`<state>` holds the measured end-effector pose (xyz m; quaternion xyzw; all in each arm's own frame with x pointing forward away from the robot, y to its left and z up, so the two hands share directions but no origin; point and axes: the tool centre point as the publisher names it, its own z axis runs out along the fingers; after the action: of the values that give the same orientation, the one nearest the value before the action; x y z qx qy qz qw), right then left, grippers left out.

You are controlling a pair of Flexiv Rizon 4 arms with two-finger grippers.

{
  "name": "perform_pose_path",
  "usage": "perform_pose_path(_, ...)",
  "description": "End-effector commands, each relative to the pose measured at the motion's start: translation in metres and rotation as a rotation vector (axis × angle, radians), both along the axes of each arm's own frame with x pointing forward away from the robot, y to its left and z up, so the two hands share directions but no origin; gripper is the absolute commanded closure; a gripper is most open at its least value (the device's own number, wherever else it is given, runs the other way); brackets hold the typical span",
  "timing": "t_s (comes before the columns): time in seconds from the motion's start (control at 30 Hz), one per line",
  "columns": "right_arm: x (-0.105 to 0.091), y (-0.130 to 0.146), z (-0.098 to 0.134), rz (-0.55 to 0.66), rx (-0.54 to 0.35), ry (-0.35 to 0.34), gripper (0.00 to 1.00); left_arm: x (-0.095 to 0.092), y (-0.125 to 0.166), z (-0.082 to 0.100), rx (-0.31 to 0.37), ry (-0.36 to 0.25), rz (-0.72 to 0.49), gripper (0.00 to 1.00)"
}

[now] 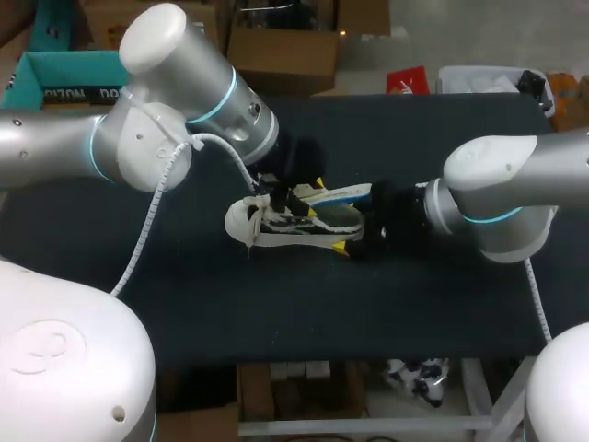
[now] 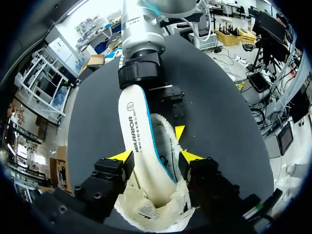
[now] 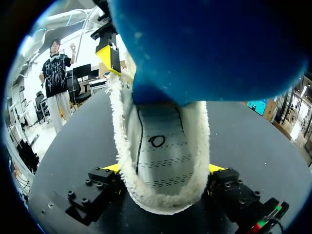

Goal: Open the shoe tongue, take the insole out of the shoe, put the insole back into the shoe, and pack the shoe into the shoebox

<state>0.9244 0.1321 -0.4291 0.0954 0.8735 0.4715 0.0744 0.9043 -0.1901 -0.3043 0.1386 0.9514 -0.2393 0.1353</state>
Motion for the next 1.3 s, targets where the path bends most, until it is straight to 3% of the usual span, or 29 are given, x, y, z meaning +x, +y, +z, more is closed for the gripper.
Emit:
perform_pose_path(0.03,-0.001,0.002,-0.005,-0.001,0.002,-0.003,1.00,-0.013,-0.002,0.002,-0.027,-0.087,0.063,0.44)
perform_pose_path(0.13,-0.001,0.002,-0.005,-0.001,0.002,-0.003,1.00,-0.014,-0.007,0.003,-0.036,-0.091,0.066,0.49)
perform_pose_path(0.3,-0.001,0.002,-0.005,-0.001,0.002,-0.003,1.00,-0.012,-0.018,0.002,-0.024,-0.128,0.099,0.44)
perform_pose_path(0.67,-0.001,0.002,-0.005,-0.001,0.002,-0.003,1.00,0.009,-0.037,-0.008,-0.020,-0.173,0.174,0.50)
perform_pose_path(1.07,-0.001,0.002,-0.005,-0.001,0.002,-0.003,1.00,0.024,-0.042,-0.017,-0.022,-0.174,0.224,0.60)
perform_pose_path(1.13,-0.001,0.002,-0.005,-0.001,0.002,-0.003,1.00,0.027,-0.041,-0.017,-0.027,-0.170,0.231,0.64)
perform_pose_path(1.2,-0.001,0.002,-0.005,-0.001,0.002,-0.003,1.00,0.028,-0.040,-0.016,-0.032,-0.169,0.235,0.80)
perform_pose_path(1.23,-0.001,0.002,-0.005,-0.001,0.002,-0.003,1.00,0.029,-0.040,-0.016,-0.037,-0.167,0.236,0.93)
perform_pose_path(1.27,-0.001,0.002,-0.005,-0.001,0.002,-0.003,1.00,0.029,-0.039,-0.016,-0.039,-0.166,0.236,1.00)
perform_pose_path(1.3,-0.001,0.002,-0.005,-0.001,0.002,-0.003,1.00,0.029,-0.039,-0.015,-0.041,-0.166,0.235,1.00)
